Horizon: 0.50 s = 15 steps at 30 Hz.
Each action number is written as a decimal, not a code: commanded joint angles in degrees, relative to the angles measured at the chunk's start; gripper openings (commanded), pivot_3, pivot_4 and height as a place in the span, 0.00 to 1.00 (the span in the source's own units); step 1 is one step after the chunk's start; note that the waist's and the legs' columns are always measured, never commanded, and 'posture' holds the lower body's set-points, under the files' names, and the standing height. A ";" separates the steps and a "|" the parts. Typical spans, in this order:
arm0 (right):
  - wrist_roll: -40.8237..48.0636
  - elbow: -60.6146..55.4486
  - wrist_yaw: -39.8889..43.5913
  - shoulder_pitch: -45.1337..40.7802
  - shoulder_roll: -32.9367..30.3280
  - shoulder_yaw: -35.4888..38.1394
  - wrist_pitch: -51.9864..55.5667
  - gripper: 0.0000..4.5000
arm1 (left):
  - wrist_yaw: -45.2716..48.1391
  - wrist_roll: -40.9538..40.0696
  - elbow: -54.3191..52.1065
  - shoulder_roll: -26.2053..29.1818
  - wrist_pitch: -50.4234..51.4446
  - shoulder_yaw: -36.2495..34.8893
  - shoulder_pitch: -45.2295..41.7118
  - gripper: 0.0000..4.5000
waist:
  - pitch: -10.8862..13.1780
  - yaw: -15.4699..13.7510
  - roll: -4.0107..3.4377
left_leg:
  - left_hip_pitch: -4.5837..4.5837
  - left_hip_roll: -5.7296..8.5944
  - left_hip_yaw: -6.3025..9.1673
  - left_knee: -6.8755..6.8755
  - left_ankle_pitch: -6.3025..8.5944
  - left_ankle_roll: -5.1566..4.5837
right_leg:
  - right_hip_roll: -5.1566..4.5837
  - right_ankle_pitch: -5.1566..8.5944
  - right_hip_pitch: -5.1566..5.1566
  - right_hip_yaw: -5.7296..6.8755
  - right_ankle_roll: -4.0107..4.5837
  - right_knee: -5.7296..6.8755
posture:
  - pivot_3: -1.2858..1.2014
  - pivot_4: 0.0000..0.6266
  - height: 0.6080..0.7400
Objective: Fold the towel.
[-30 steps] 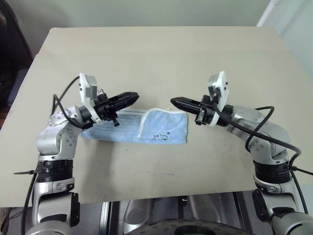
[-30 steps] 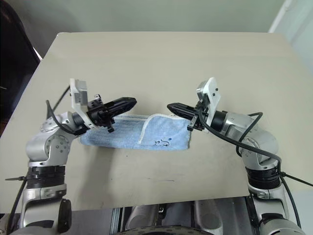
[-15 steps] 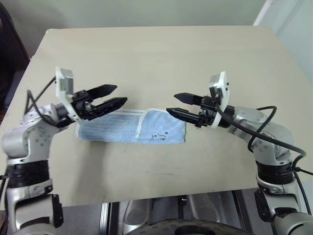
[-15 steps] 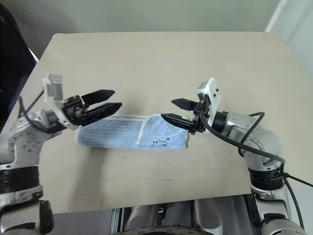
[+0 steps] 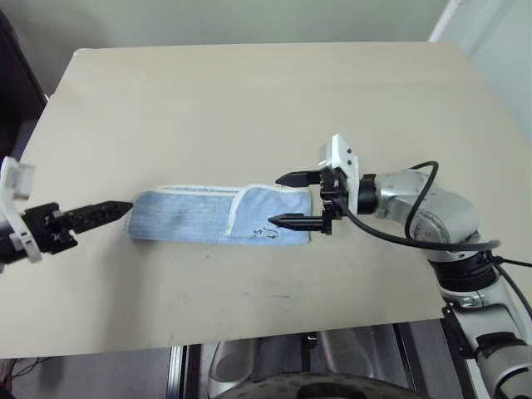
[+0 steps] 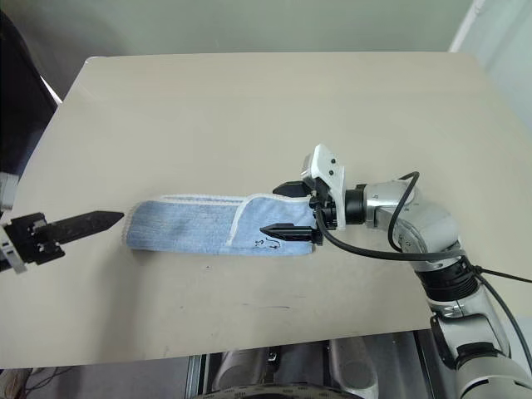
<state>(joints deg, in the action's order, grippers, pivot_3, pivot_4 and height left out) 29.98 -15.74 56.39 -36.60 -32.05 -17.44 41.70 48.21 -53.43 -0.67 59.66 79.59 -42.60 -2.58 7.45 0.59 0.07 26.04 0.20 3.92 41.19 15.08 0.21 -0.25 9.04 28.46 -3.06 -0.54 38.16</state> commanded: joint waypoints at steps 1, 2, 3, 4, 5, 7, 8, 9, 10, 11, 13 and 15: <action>-4.52 -0.63 2.94 -3.13 -1.97 -3.57 -1.97 0.99 | -3.06 -1.72 -0.24 -1.47 5.04 -5.59 0.47 1.00 | -0.01 0.04 0.02 | -0.01 -0.03 0.01 -0.05 -0.02 0.04 | 0.02 0.01 0.01 0.02 0.05 0.00 | 0.52 0.24 0.72; -5.01 -0.46 2.81 -3.60 -1.70 -4.01 -1.83 0.99 | -4.25 -1.74 -0.05 -2.39 6.55 -6.36 0.34 1.00 | -0.01 0.03 0.02 | -0.03 -0.05 0.02 -0.09 -0.04 0.09 | 0.04 0.01 0.02 0.02 0.10 0.01 | 0.52 0.24 0.72; -5.35 -0.30 2.66 -3.99 -1.35 -4.25 -1.76 0.99 | -5.35 -1.76 0.08 -3.20 7.94 -6.99 0.21 1.00 | -0.01 0.00 0.02 | -0.07 -0.06 0.02 -0.17 -0.10 0.19 | 0.06 0.01 0.04 0.02 0.14 0.03 | 0.52 0.24 0.72; -5.57 -0.19 2.60 -4.20 -1.02 -4.29 -1.70 0.99 | -6.16 -1.84 0.11 -3.79 8.99 -7.51 -0.02 1.00 | -0.01 0.00 0.02 | -0.09 -0.08 0.02 -0.18 -0.17 0.30 | 0.08 0.03 0.06 0.02 0.19 0.08 | 0.52 0.24 0.72; -5.53 -0.11 2.51 -4.42 -0.48 -4.09 -1.76 0.99 | -7.19 -1.78 0.73 -4.63 9.93 -8.28 -0.74 1.00 | -0.01 0.00 0.02 | -0.11 -0.10 0.03 -0.18 -0.26 0.47 | 0.09 0.05 0.06 0.02 0.23 0.14 | 0.52 0.24 0.72; -5.54 0.23 1.94 -4.64 0.61 -3.41 -1.55 0.99 | -9.61 -0.61 2.78 -6.17 11.51 -9.24 -2.17 1.00 | -0.01 0.00 0.05 | -0.19 -0.10 0.02 -0.18 -0.34 0.61 | 0.10 0.11 0.07 0.02 0.31 0.33 | 0.52 0.24 0.72; -5.53 0.39 1.67 -4.65 1.07 -3.11 -1.35 0.99 | -10.30 0.03 3.52 -6.64 11.98 -9.16 -1.86 1.00 | -0.01 0.01 0.05 | -0.22 -0.10 0.02 -0.19 -0.34 0.61 | 0.10 0.13 0.07 0.02 0.34 0.41 | 0.52 0.24 0.72; -5.62 0.52 1.47 -4.61 1.38 -2.92 -1.18 0.99 | -10.82 0.54 4.13 -7.08 12.17 -9.13 -1.41 1.00 | -0.01 0.02 0.05 | -0.27 -0.10 0.01 -0.18 -0.34 0.60 | 0.10 0.15 0.07 0.02 0.37 0.50 | 0.52 0.24 0.72; -5.72 0.59 1.36 -4.63 1.61 -2.85 -1.05 0.99 | -11.11 0.80 4.56 -7.27 12.24 -9.10 -1.09 1.00 | 0.00 0.02 0.07 | -0.32 -0.10 0.01 -0.18 -0.34 0.59 | 0.10 0.18 0.07 0.01 0.41 0.58 | 0.52 0.24 0.72; -5.83 0.64 1.15 -4.44 1.75 -2.71 -1.09 0.99 | -11.81 1.17 5.94 -8.03 12.29 -9.91 -1.51 1.00 | 0.00 0.03 0.08 | -0.35 -0.10 0.00 -0.18 -0.34 0.60 | 0.10 0.22 0.07 0.01 0.44 0.65 | 0.52 0.24 0.72; -5.97 0.65 0.42 -4.01 2.09 -2.35 -1.09 0.99 | -13.59 1.81 9.18 -9.47 12.69 -12.12 -3.70 1.00 | 0.00 0.02 0.09 | -0.47 -0.10 0.00 -0.19 -0.34 0.60 | 0.10 0.27 0.04 0.00 0.49 0.77 | 0.52 0.24 0.72; -6.04 0.60 -0.19 -3.81 2.41 -2.18 -1.03 0.99 | -14.37 2.20 10.34 -10.01 12.83 -12.70 -4.63 1.00 | 0.01 0.00 0.19 | -0.50 -0.15 0.04 -0.19 -0.33 0.59 | 0.17 0.27 0.02 0.01 0.53 0.82 | 0.52 0.24 0.72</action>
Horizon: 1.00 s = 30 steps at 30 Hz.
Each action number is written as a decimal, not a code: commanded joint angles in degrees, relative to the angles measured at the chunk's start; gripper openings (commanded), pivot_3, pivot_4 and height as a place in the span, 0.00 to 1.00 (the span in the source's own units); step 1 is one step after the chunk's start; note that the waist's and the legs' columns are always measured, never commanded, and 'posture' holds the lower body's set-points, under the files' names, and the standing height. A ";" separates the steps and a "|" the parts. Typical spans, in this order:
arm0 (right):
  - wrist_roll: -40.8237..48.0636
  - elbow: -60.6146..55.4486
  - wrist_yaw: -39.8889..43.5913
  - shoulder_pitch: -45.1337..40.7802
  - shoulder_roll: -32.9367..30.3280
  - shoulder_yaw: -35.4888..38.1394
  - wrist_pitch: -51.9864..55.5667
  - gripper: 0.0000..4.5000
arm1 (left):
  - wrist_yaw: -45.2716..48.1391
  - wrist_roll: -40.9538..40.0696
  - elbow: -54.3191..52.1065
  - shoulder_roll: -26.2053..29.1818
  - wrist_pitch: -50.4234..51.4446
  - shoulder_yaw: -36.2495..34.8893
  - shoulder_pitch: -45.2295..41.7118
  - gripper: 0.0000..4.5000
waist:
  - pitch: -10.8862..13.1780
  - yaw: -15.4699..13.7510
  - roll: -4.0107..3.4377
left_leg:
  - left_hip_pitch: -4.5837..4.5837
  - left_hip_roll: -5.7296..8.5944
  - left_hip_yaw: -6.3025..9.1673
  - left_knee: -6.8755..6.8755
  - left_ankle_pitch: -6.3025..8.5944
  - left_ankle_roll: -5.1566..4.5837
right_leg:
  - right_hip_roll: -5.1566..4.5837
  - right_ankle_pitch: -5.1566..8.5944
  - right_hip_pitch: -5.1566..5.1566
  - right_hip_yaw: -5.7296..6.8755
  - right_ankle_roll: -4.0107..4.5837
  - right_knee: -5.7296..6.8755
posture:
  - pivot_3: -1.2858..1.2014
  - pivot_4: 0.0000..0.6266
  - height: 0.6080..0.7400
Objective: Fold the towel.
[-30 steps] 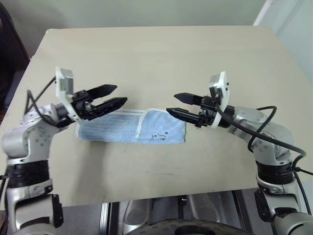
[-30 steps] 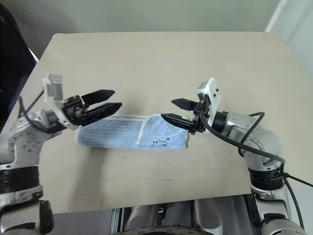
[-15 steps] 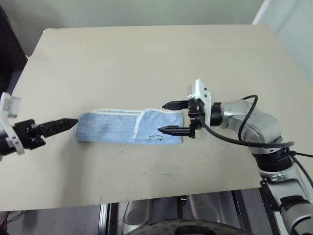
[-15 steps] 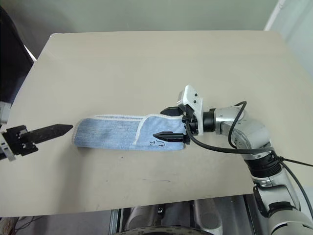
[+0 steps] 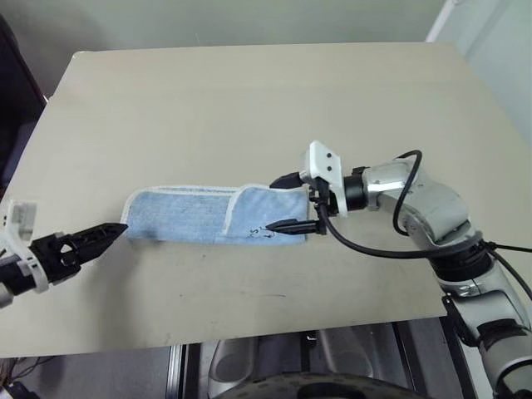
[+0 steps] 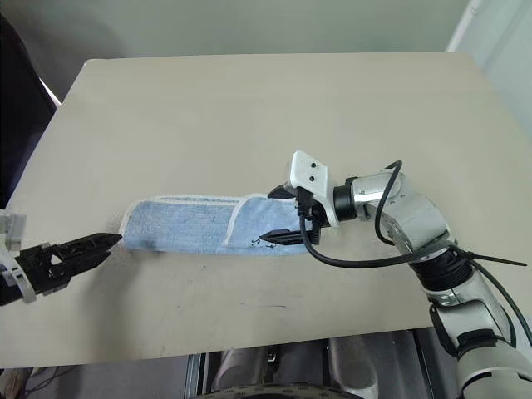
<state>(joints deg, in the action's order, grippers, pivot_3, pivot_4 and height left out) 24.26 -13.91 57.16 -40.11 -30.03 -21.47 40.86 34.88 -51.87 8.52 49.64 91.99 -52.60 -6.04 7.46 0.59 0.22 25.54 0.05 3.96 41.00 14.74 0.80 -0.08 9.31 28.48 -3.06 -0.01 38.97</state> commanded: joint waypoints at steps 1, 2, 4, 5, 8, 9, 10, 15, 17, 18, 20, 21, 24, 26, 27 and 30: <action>-0.21 -1.49 -1.32 -0.10 0.54 2.02 -0.07 0.99 | -1.27 0.67 1.21 -0.25 0.46 -2.42 -1.00 1.00 | 0.00 0.00 0.09 | -0.02 -0.02 0.01 0.00 0.00 0.00 | 0.04 -0.02 -0.02 0.00 0.03 0.00 | 0.52 0.24 0.72; -0.13 -1.88 -1.60 0.19 0.56 2.18 0.01 0.99 | -1.58 0.53 1.46 -0.71 0.49 -2.58 -1.08 1.00 | 0.00 0.00 0.11 | -0.04 -0.03 0.02 0.00 0.00 0.00 | 0.07 -0.03 -0.04 0.00 0.05 0.01 | 0.52 0.24 0.72; -0.14 -2.37 -2.02 0.62 0.58 2.35 0.00 0.99 | -2.24 0.34 2.52 -1.44 0.51 -3.18 -1.68 1.00 | 0.00 -0.02 0.12 | -0.07 -0.04 0.02 0.00 -0.01 0.01 | 0.08 -0.04 -0.08 0.00 0.07 0.01 | 0.52 0.24 0.72; -0.24 -2.52 -2.28 0.80 0.58 2.43 -0.04 0.99 | -2.45 0.47 2.90 -1.81 0.51 -3.22 -2.02 1.00 | 0.00 -0.05 0.14 | -0.08 -0.04 0.03 0.00 -0.01 0.02 | 0.09 -0.04 -0.07 0.00 0.07 0.01 | 0.52 0.24 0.72; -0.56 -2.73 -3.10 1.05 0.67 2.49 -0.07 0.99 | -3.46 0.40 3.80 -3.29 0.51 -3.09 -3.60 1.00 | 0.00 -0.16 0.15 | -0.08 -0.05 0.04 0.00 -0.03 0.04 | 0.11 -0.06 -0.07 0.00 0.09 0.02 | 0.52 0.24 0.72; -0.67 -2.76 -3.31 1.09 0.70 2.49 -0.11 0.99 | -3.84 0.11 3.97 -3.99 0.51 -3.12 -4.22 1.00 | 0.00 -0.22 0.15 | -0.08 -0.05 0.03 0.00 -0.05 0.05 | 0.11 -0.06 -0.08 0.00 0.10 0.04 | 0.52 0.24 0.72; -0.72 -2.77 -3.48 1.11 0.73 2.52 -0.11 0.99 | -4.29 -0.13 4.14 -4.64 0.51 -3.22 -4.81 1.00 | 0.00 -0.32 0.15 | -0.10 -0.05 0.04 0.00 -0.06 0.05 | 0.12 -0.06 -0.10 -0.01 0.10 0.04 | 0.52 0.24 0.72; -0.40 -2.91 -4.35 1.42 1.04 3.23 0.36 0.99 | -6.38 -1.61 3.42 -8.03 0.51 -2.53 -6.19 1.00 | -0.01 -0.81 0.15 | -0.15 -0.04 0.04 0.00 -0.11 -0.01 | 0.12 -0.06 -0.22 -0.01 0.09 0.04 | 0.52 0.24 0.72; -0.11 -2.88 -4.94 1.65 1.23 3.87 0.70 0.99 | -7.40 -2.34 3.32 -8.90 0.51 -2.90 -6.61 1.00 | -0.01 -1.04 0.15 | -0.17 -0.03 0.05 0.00 -0.14 -0.05 | 0.12 -0.05 -0.28 -0.01 0.09 0.04 | 0.52 0.24 0.72; 0.24 -2.88 -5.27 1.84 1.49 4.32 1.03 0.99 | -7.83 -2.30 3.26 -9.33 0.51 -2.84 -6.82 1.00 | -0.01 -1.13 0.16 | -0.19 -0.03 0.06 0.00 -0.14 -0.07 | 0.12 -0.05 -0.32 -0.01 0.08 0.04 | 0.52 0.24 0.72; 0.55 -2.91 -5.71 2.11 1.91 4.84 1.44 0.99 | -8.65 -2.13 3.18 -10.14 0.51 -2.56 -7.59 1.00 | -0.01 -1.32 0.16 | -0.26 -0.02 0.08 0.01 -0.15 -0.08 | 0.12 -0.05 -0.43 -0.01 0.08 0.03 | 0.52 0.24 0.72; 0.60 -2.99 -5.98 2.32 2.07 5.12 1.62 0.99 | -8.97 -2.05 2.95 -10.53 0.51 -2.22 -8.01 1.00 | -0.01 -1.38 0.16 | -0.38 0.00 0.08 0.01 -0.15 -0.08 | 0.12 -0.03 -0.55 -0.03 0.05 0.03 | 0.52 0.24 0.72; 0.33 -3.18 -6.56 2.76 2.42 5.41 1.91 0.99 | -10.01 -1.75 2.83 -11.52 0.51 -2.08 -9.38 1.00 | -0.01 -1.44 0.16 | -0.59 0.03 0.15 0.00 -0.14 -0.10 | 0.12 0.00 -0.81 -0.03 0.00 0.02 | 0.52 0.24 0.72; 0.17 -3.45 -6.98 3.05 2.76 5.35 2.11 0.99 | -10.67 -1.16 3.19 -12.18 0.45 -2.04 -10.39 1.00 | -0.01 -1.45 0.16 | -0.62 0.05 0.19 0.01 -0.15 -0.11 | 0.13 0.01 -0.88 -0.03 -0.02 0.02 | 0.52 0.24 0.72; 0.14 -3.66 -7.13 3.24 2.85 5.30 2.17 0.99 | -10.94 -1.03 3.16 -12.51 0.44 -1.98 -10.69 1.00 | -0.01 -1.45 0.16 | -0.63 0.06 0.20 0.01 -0.16 -0.11 | 0.13 0.03 -0.89 -0.05 -0.04 0.02 | 0.52 0.24 0.72; -0.23 -3.97 -7.83 3.78 3.01 5.07 2.11 1.00 | -11.69 -0.73 3.19 -13.33 0.45 -1.87 -11.81 0.89 | -0.01 -1.45 0.16 | -0.62 0.06 0.22 0.01 -0.16 -0.10 | 0.14 0.03 -0.89 -0.05 -0.05 0.03 | 0.52 0.24 0.72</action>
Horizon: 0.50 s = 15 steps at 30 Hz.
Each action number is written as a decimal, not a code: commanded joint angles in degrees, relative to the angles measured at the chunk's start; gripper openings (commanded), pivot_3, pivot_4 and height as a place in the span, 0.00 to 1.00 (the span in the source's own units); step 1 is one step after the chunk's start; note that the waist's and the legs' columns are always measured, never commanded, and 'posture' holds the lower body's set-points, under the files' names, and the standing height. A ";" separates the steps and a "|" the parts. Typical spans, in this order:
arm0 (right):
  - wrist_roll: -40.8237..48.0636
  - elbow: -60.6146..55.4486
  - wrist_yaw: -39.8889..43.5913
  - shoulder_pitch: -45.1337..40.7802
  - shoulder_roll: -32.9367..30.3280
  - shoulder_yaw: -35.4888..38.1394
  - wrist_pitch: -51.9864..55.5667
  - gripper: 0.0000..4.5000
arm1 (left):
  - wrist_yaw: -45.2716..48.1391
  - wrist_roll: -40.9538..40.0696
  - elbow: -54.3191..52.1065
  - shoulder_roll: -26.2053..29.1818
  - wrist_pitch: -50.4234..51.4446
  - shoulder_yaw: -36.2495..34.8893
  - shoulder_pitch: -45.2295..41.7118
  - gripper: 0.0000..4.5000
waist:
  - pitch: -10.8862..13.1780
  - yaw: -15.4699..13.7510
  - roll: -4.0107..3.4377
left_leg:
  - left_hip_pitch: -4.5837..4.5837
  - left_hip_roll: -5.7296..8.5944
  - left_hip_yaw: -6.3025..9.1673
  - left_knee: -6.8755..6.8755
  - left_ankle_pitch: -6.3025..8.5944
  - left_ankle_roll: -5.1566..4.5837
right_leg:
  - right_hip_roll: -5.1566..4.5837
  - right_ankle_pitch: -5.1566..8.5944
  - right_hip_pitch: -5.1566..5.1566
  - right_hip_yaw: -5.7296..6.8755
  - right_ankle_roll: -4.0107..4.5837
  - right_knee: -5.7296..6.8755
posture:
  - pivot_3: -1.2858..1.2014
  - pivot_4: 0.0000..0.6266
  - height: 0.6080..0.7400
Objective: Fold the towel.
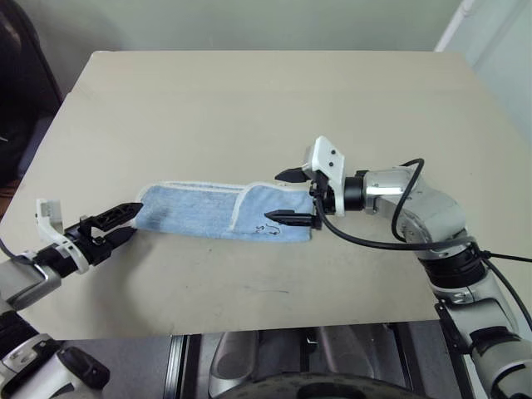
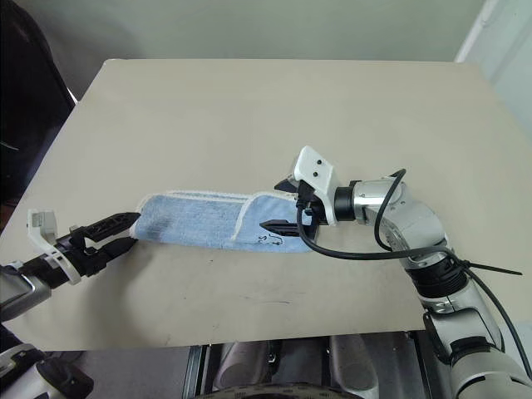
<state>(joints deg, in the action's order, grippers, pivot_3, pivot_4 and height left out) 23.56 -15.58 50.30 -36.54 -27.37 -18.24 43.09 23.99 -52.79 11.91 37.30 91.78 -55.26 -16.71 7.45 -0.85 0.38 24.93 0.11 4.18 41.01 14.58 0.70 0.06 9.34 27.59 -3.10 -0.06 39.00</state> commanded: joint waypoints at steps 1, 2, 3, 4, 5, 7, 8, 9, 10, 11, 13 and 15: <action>0.37 -2.35 -1.21 0.32 0.42 1.84 -0.13 1.00 | -0.95 0.35 -0.08 -1.10 0.59 0.83 -1.42 0.81 | 0.01 0.01 0.02 | 0.01 0.00 0.01 0.00 0.00 0.00 | 0.00 0.00 0.00 0.00 -0.01 0.00 | 0.52 0.24 0.72; 0.31 -2.38 -1.44 0.43 0.52 1.88 -0.12 1.00 | -0.88 0.57 0.03 -1.01 0.33 1.24 -1.53 0.73 | 0.02 0.05 0.05 | 0.01 0.00 0.01 0.00 0.01 0.01 | 0.01 0.01 0.00 0.00 -0.01 -0.01 | 0.52 0.24 0.72; 0.25 -2.42 -1.62 0.56 0.59 1.91 -0.13 1.00 | -0.66 0.70 0.02 -0.88 0.09 1.74 -1.46 0.67 | 0.04 0.11 0.08 | 0.01 0.00 0.00 0.00 0.01 0.02 | 0.01 0.00 0.01 0.00 -0.01 -0.02 | 0.52 0.24 0.72; 0.22 -2.50 -1.78 0.75 0.64 1.91 -0.15 1.00 | -0.54 0.81 0.05 -0.83 -0.14 2.05 -1.42 0.58 | 0.04 0.17 0.10 | 0.01 -0.01 0.00 0.00 0.02 0.04 | 0.02 0.00 0.02 0.00 -0.01 -0.02 | 0.52 0.24 0.72; 0.23 -2.58 -1.91 0.90 0.66 1.89 -0.15 1.00 | -0.45 0.86 0.14 -0.80 -0.33 2.24 -1.45 0.51 | 0.05 0.24 0.11 | 0.01 -0.01 0.00 0.00 0.03 0.06 | 0.03 0.00 0.03 0.00 -0.01 -0.03 | 0.52 0.24 0.72; 0.29 -2.66 -2.07 1.04 0.64 1.85 -0.16 1.00 | -0.39 0.86 0.31 -0.75 -0.54 2.38 -1.50 0.35 | 0.06 0.34 0.14 | 0.01 -0.04 0.00 0.00 0.04 0.12 | 0.06 0.01 0.06 0.00 -0.01 -0.03 | 0.52 0.24 0.72; 0.32 -2.67 -2.12 1.05 0.63 1.83 -0.16 1.00 | -0.37 0.84 0.36 -0.72 -0.59 2.43 -1.50 0.28 | 0.07 0.38 0.16 | 0.01 -0.05 0.00 0.00 0.03 0.15 | 0.08 0.01 0.07 0.00 -0.02 -0.03 | 0.52 0.24 0.72; 0.34 -2.68 -2.15 1.05 0.62 1.82 -0.17 1.00 | -0.36 0.82 0.40 -0.69 -0.62 2.46 -1.49 0.20 | 0.08 0.40 0.17 | 0.01 -0.07 0.00 0.00 0.02 0.21 | 0.11 0.01 0.07 0.00 -0.02 -0.03 | 0.52 0.24 0.72; 0.18 -2.88 -2.32 1.37 0.45 1.77 -0.22 1.00 | -0.20 0.83 0.31 -0.48 -0.95 2.48 -1.23 0.13 | 0.08 0.43 0.17 | 0.01 -0.08 0.00 0.00 0.02 0.21 | 0.12 0.01 0.08 0.00 -0.02 -0.03 | 0.52 0.24 0.72; 0.06 -3.02 -2.45 1.61 0.33 1.72 -0.26 1.00 | -0.14 0.91 0.30 -0.29 -1.29 2.40 -1.01 0.04 | 0.09 0.43 0.18 | 0.01 -0.09 0.00 0.00 0.03 0.22 | 0.13 0.01 0.08 0.00 -0.02 -0.04 | 0.52 0.24 0.72; 0.02 -3.40 -2.56 2.09 0.07 1.71 -0.29 1.00 | 0.23 0.83 0.24 0.24 -1.70 2.04 -0.47 0.00 | 0.08 0.44 0.21 | 0.01 -0.09 0.01 0.00 0.04 0.23 | 0.14 0.03 0.07 0.00 -0.03 -0.04 | 0.52 0.24 0.72; -0.15 -3.54 -2.56 2.35 -0.07 1.51 -0.44 1.00 | 0.39 0.98 0.20 0.74 -2.27 2.05 -0.15 0.00 | 0.10 0.48 0.24 | 0.01 -0.09 0.00 0.00 0.06 0.24 | 0.14 0.03 0.07 -0.01 -0.03 -0.05 | 0.52 0.24 0.72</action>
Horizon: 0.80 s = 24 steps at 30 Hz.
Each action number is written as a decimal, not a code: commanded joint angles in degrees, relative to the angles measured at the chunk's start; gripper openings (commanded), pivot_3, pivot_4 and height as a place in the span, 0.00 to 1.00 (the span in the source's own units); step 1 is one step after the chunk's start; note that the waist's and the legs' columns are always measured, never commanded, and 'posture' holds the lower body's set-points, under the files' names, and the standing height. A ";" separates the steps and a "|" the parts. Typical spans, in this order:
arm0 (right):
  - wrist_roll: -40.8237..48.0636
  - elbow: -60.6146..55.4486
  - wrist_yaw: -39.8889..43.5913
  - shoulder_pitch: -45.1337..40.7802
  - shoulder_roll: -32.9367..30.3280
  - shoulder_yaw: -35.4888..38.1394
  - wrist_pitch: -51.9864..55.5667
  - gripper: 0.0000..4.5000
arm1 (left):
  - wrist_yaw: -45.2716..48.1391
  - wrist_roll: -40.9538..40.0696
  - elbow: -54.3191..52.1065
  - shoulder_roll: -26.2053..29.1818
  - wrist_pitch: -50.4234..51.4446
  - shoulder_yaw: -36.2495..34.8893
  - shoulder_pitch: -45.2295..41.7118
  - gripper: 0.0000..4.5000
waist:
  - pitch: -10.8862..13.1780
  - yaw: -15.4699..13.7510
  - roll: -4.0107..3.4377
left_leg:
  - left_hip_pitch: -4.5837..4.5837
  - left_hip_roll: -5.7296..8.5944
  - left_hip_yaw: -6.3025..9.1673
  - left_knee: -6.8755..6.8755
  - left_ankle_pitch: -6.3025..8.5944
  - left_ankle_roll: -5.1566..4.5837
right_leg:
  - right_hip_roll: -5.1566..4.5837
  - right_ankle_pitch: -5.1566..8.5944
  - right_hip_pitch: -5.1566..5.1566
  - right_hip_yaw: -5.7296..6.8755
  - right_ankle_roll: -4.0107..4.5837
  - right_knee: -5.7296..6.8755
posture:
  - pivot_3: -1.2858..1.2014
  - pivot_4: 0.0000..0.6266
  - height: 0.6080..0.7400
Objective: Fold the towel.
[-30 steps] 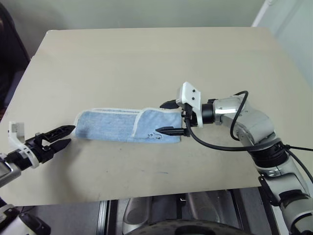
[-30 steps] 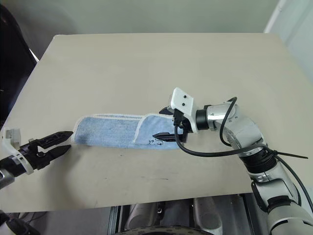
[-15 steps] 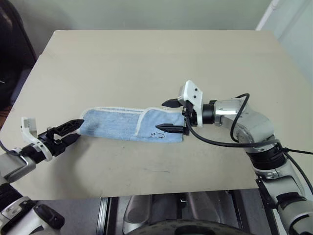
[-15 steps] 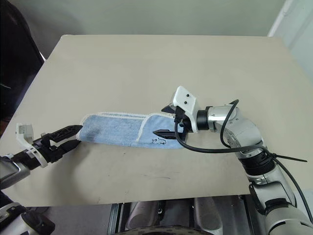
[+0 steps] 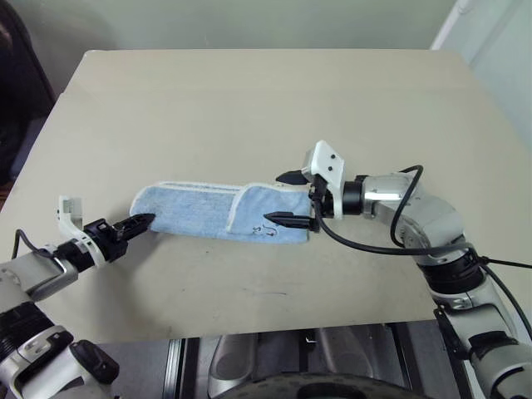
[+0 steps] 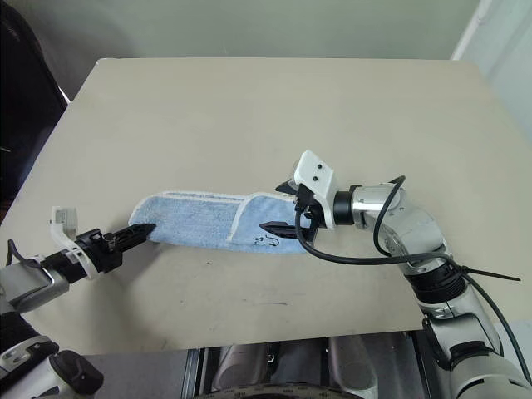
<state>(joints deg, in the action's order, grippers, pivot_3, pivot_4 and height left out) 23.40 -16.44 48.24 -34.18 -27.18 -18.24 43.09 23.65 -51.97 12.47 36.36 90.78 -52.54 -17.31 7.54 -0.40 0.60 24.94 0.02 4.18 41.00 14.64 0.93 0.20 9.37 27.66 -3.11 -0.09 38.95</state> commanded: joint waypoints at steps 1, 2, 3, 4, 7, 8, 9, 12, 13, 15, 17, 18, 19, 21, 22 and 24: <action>-0.07 -2.69 -0.46 0.12 -0.32 1.44 -0.60 1.00 | 0.95 0.22 -0.50 1.95 -1.86 -0.36 0.58 0.00 | 0.02 0.04 0.04 | 0.00 0.00 0.00 0.00 0.02 0.00 | 0.01 0.00 0.01 0.00 0.00 0.00 | 0.52 0.24 0.72; 0.05 -2.78 -0.41 0.26 -0.22 1.56 -0.88 1.00 | 1.05 0.32 -0.49 2.32 -2.52 -0.02 0.32 0.00 | 0.01 0.05 0.05 | 0.00 -0.02 0.00 0.00 0.03 0.00 | 0.02 0.00 0.01 -0.01 0.01 0.00 | 0.52 0.24 0.72; 0.16 -2.83 -0.36 0.35 -0.16 1.68 -1.08 1.00 | 1.11 0.33 -0.47 2.55 -2.99 0.24 0.13 0.00 | 0.01 0.05 0.07 | 0.00 -0.03 0.00 0.00 0.03 0.01 | 0.04 0.00 0.02 -0.01 0.02 0.00 | 0.52 0.24 0.72; 0.72 -3.21 -0.35 0.45 -0.07 2.14 -0.87 1.00 | 1.81 0.24 -0.95 3.11 -3.61 1.41 0.08 0.00 | 0.01 0.05 0.08 | 0.00 -0.05 0.01 0.00 0.07 -0.02 | 0.08 0.00 0.02 -0.01 0.02 0.00 | 0.52 0.24 0.72; 2.35 -4.36 -0.22 0.75 -0.22 3.78 0.22 1.00 | 4.87 0.41 -3.44 4.95 -5.49 7.60 1.36 0.00 | 0.03 0.05 0.12 | 0.01 -0.10 0.04 0.00 0.08 0.01 | 0.17 0.00 0.03 -0.04 0.05 0.00 | 0.52 0.24 0.72; 2.64 -4.57 -0.21 0.81 -0.29 4.12 0.45 1.00 | 5.65 0.33 -3.73 5.29 -5.90 8.80 1.55 0.00 | 0.03 0.04 0.12 | 0.02 -0.11 0.04 0.00 0.09 0.03 | 0.22 0.00 0.03 -0.08 0.06 -0.01 | 0.52 0.24 0.72; 2.86 -4.78 -0.29 0.97 -0.57 4.65 0.71 1.00 | 6.78 0.30 -4.31 5.78 -6.88 10.49 1.13 0.00 | 0.02 0.01 0.13 | 0.01 -0.11 0.05 0.00 0.10 0.05 | 0.25 0.00 0.03 -0.12 0.06 -0.01 | 0.52 0.24 0.72; 2.92 -5.44 -0.72 1.71 -1.70 6.01 1.40 1.00 | 10.24 -0.28 -6.76 7.14 -9.26 15.71 -1.40 0.00 | 0.02 -0.20 0.18 | 0.02 -0.14 0.10 0.01 0.12 0.07 | 0.32 0.00 0.02 -0.13 0.08 -0.02 | 0.52 0.24 0.72; 2.86 -5.69 -0.82 2.00 -2.02 6.29 1.54 1.00 | 11.81 -0.31 -8.31 7.72 -10.24 17.82 -1.62 0.00 | 0.02 -0.26 0.21 | 0.04 -0.15 0.12 0.01 0.12 0.08 | 0.34 0.00 0.03 -0.13 0.09 -0.02 | 0.52 0.24 0.72; 2.84 -6.39 -1.35 2.69 -2.57 6.77 1.98 1.00 | 15.39 -1.80 -11.87 9.10 -10.11 21.64 -1.82 0.00 | 0.02 -0.23 0.24 | 0.06 -0.17 0.13 0.02 0.15 0.13 | 0.38 -0.01 0.04 -0.14 0.11 -0.02 | 0.52 0.24 0.72; 2.79 -7.04 -1.84 3.28 -2.96 7.06 2.31 1.00 | 18.39 -2.99 -15.12 10.63 -10.04 24.76 -1.38 0.00 | 0.02 -0.16 0.24 | 0.06 -0.18 0.13 0.02 0.18 0.18 | 0.42 0.00 0.07 -0.15 0.12 -0.03 | 0.52 0.24 0.72; 2.74 -7.32 -2.00 3.53 -3.11 7.18 2.44 1.00 | 19.69 -3.34 -16.62 11.35 -10.24 26.13 -1.05 0.00 | 0.02 -0.14 0.24 | 0.06 -0.20 0.13 0.02 0.20 0.20 | 0.43 0.01 0.08 -0.15 0.14 -0.03 | 0.52 0.24 0.72; 2.66 -7.69 -2.28 3.88 -3.29 7.38 2.57 1.00 | 21.70 -3.20 -18.58 12.58 -11.35 28.35 -0.85 0.00 | 0.02 -0.11 0.24 | 0.08 -0.24 0.13 0.02 0.21 0.25 | 0.46 0.03 0.11 -0.15 0.16 -0.03 | 0.52 0.24 0.72; 2.73 -8.41 -2.91 4.46 -3.49 7.76 2.87 1.00 | 24.28 -2.90 -20.05 14.00 -12.92 31.53 -2.05 0.00 | 0.02 -0.02 0.24 | 0.08 -0.31 0.11 0.02 0.25 0.32 | 0.51 0.06 0.15 -0.15 0.20 -0.03 | 0.52 0.24 0.72; 2.72 -8.71 -3.27 4.71 -3.56 7.91 2.99 1.00 | 25.17 -2.75 -20.10 14.32 -13.60 32.89 -3.23 0.00 | 0.02 0.01 0.24 | 0.07 -0.36 0.10 0.02 0.27 0.35 | 0.53 0.08 0.15 -0.15 0.23 -0.03 | 0.52 0.24 0.72; 2.52 -9.21 -3.99 5.15 -3.69 8.08 3.18 1.00 | 26.46 -2.52 -20.05 14.24 -14.85 35.44 -5.71 0.00 | 0.02 0.01 0.24 | 0.08 -0.44 0.09 0.02 0.29 0.35 | 0.59 0.10 0.17 -0.14 0.27 -0.01 | 0.52 0.24 0.72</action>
<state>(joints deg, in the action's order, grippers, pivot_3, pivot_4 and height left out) 25.52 -23.07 45.33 -29.19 -30.43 -12.02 46.24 48.15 -54.36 -6.14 49.86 77.80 -18.47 -20.67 7.56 -0.39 0.84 25.01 -0.47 4.27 41.02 14.94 1.29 0.83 9.45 27.83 -3.24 0.21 38.94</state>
